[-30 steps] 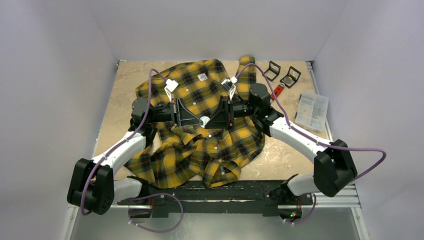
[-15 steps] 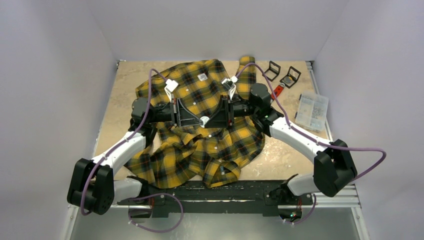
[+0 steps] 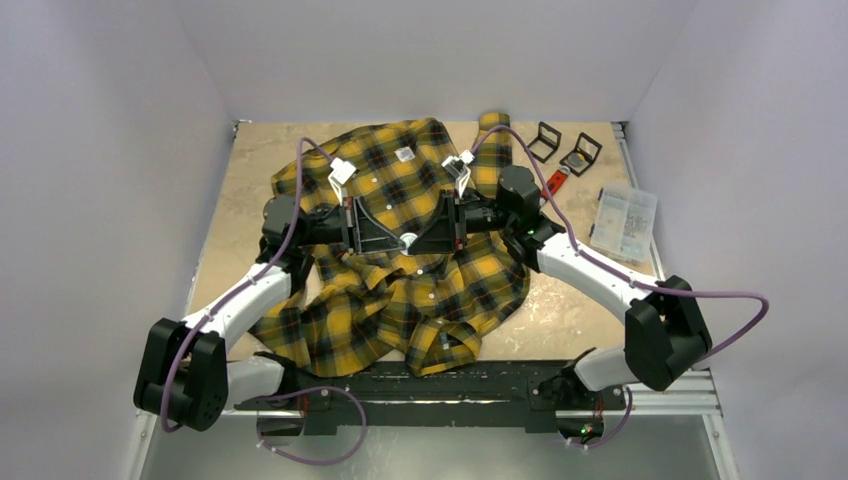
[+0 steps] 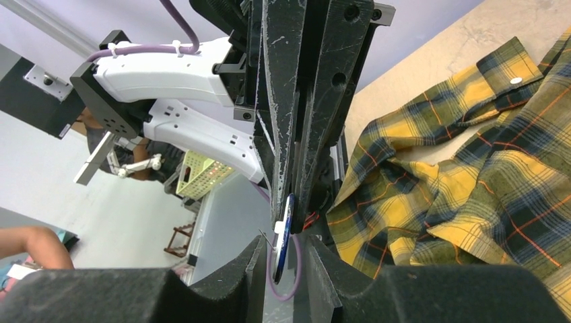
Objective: Remove the brooch from the garment
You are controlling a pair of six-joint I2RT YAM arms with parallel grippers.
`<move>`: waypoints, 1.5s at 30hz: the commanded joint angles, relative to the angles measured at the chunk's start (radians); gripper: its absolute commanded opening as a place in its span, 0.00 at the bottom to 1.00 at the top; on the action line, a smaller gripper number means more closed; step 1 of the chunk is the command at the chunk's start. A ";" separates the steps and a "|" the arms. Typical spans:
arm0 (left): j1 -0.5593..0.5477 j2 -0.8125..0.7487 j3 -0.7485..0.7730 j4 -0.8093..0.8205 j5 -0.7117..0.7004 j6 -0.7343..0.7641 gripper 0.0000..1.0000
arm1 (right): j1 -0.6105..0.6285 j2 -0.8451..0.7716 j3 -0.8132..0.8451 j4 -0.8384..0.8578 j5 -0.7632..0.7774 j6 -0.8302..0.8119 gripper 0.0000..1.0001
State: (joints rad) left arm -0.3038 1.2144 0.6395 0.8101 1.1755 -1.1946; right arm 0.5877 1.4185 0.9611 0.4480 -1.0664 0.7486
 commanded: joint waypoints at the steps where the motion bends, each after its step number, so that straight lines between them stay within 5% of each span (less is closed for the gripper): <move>1: -0.006 -0.034 -0.009 0.022 0.007 0.045 0.00 | -0.008 0.001 0.034 0.043 -0.004 0.019 0.30; 23: -0.018 -0.041 -0.001 0.006 0.000 0.073 0.00 | -0.014 0.012 0.041 0.037 0.017 0.021 0.30; 38: -0.020 -0.137 0.019 -0.209 -0.078 0.279 0.00 | -0.015 0.027 0.050 -0.043 0.070 -0.016 0.11; 45: -0.030 -0.130 0.025 -0.220 -0.089 0.297 0.00 | -0.005 0.033 0.057 -0.003 0.014 -0.019 0.17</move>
State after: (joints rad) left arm -0.3168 1.1000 0.6392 0.5648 1.0828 -0.9329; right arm 0.5804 1.4353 0.9783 0.4225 -1.0523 0.7563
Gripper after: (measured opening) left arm 0.022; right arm 0.141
